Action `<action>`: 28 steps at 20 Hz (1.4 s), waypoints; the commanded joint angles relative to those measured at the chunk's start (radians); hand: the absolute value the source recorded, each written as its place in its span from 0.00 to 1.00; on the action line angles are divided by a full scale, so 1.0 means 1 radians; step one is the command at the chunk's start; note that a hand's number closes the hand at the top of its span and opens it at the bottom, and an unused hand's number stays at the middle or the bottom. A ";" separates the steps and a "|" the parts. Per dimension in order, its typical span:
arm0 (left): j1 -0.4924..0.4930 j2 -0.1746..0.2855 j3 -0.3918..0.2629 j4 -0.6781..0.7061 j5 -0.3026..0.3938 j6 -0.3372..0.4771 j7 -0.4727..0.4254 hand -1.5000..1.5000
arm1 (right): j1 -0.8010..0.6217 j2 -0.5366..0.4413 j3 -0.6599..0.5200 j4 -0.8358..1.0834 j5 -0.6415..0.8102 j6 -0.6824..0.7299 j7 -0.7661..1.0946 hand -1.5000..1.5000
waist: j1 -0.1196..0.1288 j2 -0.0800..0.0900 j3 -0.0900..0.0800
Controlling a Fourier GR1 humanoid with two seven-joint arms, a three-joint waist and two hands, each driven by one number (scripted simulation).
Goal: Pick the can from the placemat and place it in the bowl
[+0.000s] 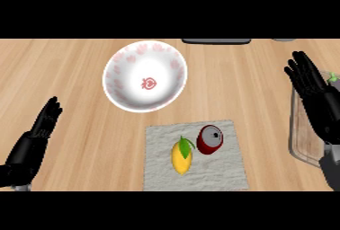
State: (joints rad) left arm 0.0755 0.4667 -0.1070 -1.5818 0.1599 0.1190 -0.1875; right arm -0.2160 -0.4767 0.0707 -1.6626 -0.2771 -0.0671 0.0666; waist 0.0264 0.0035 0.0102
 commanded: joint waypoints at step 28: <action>-0.289 -0.017 0.206 0.101 0.143 0.030 0.139 0.50 | -0.171 0.121 0.647 -0.586 0.901 0.259 0.837 0.00 | -0.056 -0.013 -0.015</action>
State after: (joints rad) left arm -0.1967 0.4499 0.0890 -1.4956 0.2947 0.1556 -0.0506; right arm -0.3655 -0.2946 0.7259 -2.1664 0.6562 0.0020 0.7321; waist -0.0255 -0.0107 -0.0039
